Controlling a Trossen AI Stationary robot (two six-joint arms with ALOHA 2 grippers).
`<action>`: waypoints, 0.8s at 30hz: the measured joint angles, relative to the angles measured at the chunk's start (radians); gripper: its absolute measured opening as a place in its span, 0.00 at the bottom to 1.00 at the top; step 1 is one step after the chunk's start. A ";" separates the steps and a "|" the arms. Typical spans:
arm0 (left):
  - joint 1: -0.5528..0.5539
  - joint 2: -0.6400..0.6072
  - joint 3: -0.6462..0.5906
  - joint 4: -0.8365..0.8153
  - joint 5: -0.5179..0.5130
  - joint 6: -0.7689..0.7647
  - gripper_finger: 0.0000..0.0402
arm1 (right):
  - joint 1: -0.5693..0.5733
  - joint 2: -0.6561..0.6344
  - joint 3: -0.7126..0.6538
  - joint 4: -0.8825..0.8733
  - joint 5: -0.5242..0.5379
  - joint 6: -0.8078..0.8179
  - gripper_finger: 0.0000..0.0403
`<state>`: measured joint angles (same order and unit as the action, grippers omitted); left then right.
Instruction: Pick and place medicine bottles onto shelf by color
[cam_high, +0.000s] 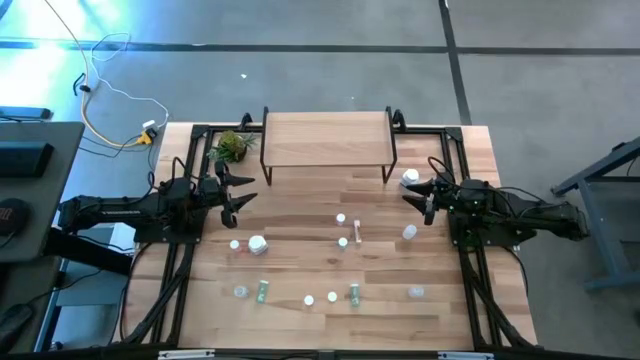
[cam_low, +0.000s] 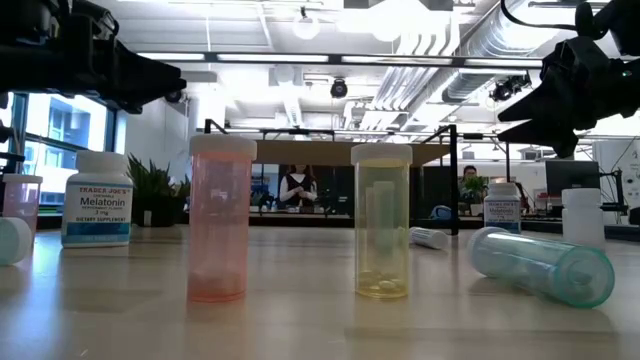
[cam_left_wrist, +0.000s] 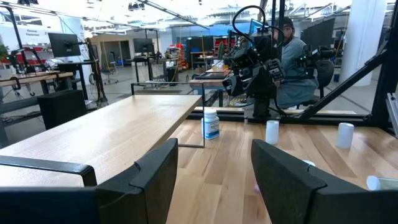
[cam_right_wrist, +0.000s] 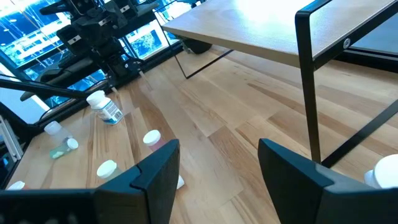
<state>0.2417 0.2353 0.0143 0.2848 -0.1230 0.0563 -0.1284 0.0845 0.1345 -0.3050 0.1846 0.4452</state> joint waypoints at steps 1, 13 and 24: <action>0.000 0.000 0.000 0.000 0.000 0.000 0.49 | 0.000 0.000 0.000 0.000 0.000 0.000 0.52; 0.000 0.000 0.000 0.005 0.003 -0.158 0.49 | 0.000 0.000 0.000 0.000 0.000 0.000 0.52; 0.000 0.000 0.000 0.022 -0.108 -0.333 0.49 | 0.000 0.000 0.000 0.000 0.000 0.000 0.52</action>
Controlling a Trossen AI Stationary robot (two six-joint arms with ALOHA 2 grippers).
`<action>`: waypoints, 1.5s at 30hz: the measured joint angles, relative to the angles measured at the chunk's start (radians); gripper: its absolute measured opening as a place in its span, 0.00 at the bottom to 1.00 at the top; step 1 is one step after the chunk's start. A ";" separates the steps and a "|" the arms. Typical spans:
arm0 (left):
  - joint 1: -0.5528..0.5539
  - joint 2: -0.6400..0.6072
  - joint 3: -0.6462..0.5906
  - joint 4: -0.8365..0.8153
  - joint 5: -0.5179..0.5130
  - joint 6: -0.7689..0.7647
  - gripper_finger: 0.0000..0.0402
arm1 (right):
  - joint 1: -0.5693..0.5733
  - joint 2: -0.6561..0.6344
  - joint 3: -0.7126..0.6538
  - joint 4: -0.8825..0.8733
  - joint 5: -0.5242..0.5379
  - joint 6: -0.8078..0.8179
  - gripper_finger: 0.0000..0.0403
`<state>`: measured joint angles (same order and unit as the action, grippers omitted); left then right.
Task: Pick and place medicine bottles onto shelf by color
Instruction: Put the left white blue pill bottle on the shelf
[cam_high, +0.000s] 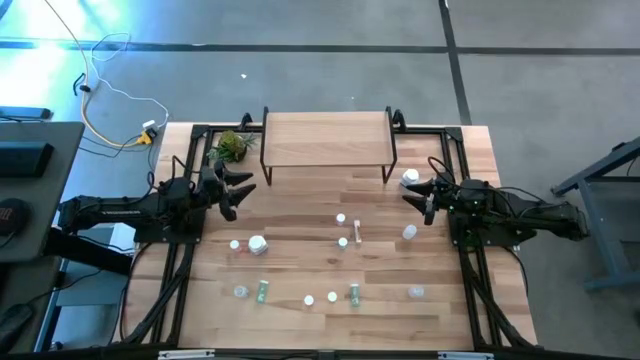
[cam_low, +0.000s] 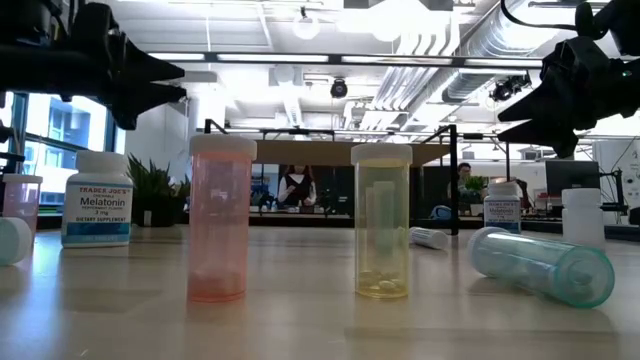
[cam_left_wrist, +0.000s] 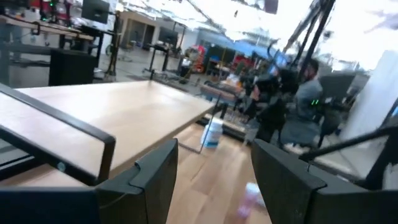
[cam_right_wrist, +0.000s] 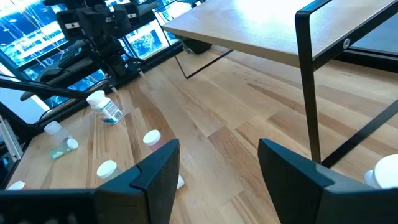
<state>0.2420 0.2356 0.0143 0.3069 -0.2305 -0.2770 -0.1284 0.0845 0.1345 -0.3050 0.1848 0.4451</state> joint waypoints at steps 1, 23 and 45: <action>0.000 0.000 0.000 0.012 0.000 -0.013 0.49 | 0.000 0.000 0.000 0.000 0.000 0.000 0.52; 0.000 0.000 0.000 0.004 -0.023 -0.259 0.54 | 0.000 0.000 0.000 0.000 0.000 0.000 0.52; 0.000 0.059 0.206 -0.060 0.089 -0.166 0.64 | 0.000 0.000 0.000 -0.001 0.000 0.000 0.52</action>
<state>0.2417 0.2945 0.2198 0.2465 -0.1416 -0.4431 -0.1282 0.0845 0.1345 -0.3058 0.1846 0.4451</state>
